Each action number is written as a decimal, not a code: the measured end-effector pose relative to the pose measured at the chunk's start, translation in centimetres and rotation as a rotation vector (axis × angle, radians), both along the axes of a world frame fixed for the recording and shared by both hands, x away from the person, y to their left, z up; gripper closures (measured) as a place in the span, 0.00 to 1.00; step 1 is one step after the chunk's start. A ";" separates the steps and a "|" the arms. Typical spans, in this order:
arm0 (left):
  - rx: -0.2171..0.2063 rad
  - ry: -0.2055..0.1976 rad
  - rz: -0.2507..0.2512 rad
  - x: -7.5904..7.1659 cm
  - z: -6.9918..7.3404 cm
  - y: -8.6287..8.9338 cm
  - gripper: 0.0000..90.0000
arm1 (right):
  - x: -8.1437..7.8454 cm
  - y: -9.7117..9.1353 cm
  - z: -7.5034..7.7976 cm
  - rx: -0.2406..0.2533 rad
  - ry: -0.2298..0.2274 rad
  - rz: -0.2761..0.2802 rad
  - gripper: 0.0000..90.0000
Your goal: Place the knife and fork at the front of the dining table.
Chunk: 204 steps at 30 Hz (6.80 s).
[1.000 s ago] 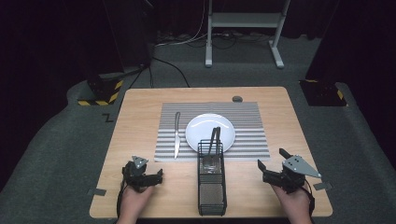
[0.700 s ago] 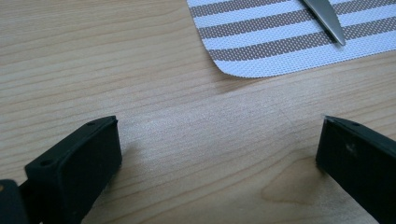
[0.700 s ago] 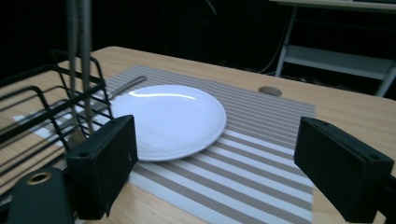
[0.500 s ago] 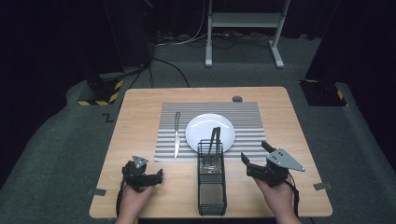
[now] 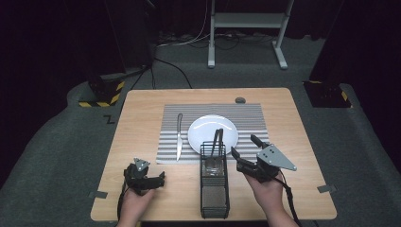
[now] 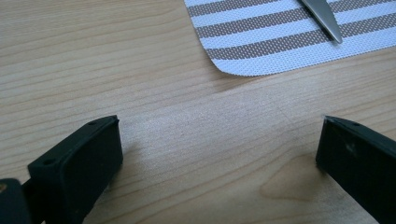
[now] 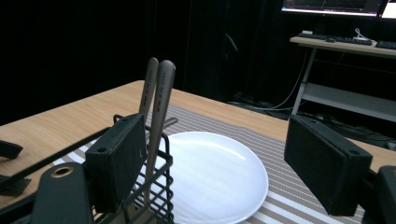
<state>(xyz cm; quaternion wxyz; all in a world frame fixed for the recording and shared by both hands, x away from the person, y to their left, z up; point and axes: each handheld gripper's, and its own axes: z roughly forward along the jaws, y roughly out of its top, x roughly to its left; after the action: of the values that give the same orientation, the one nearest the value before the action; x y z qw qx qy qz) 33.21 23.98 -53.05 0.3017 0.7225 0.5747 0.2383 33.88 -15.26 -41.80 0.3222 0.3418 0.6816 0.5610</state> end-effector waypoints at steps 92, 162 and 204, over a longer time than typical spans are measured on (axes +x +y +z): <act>0.000 -0.003 0.012 -0.5 0.0 0.1 0.01 | -0.3 4.0 3.8 0.184 -0.152 0.146 0.97; -0.003 0.001 -0.006 -0.4 0.0 0.2 0.00 | 5.3 -4.8 -1.5 0.104 -0.006 -0.078 0.97; -0.003 -0.001 0.000 -0.4 0.0 0.1 0.01 | 14.8 -3.8 -5.7 0.209 0.218 -0.138 0.96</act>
<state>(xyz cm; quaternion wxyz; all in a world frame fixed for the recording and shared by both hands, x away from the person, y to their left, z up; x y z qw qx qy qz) 32.78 24.13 -53.07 0.3029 0.7220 0.5749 0.2376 48.64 -19.03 -47.46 0.2466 0.4782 0.6254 0.5651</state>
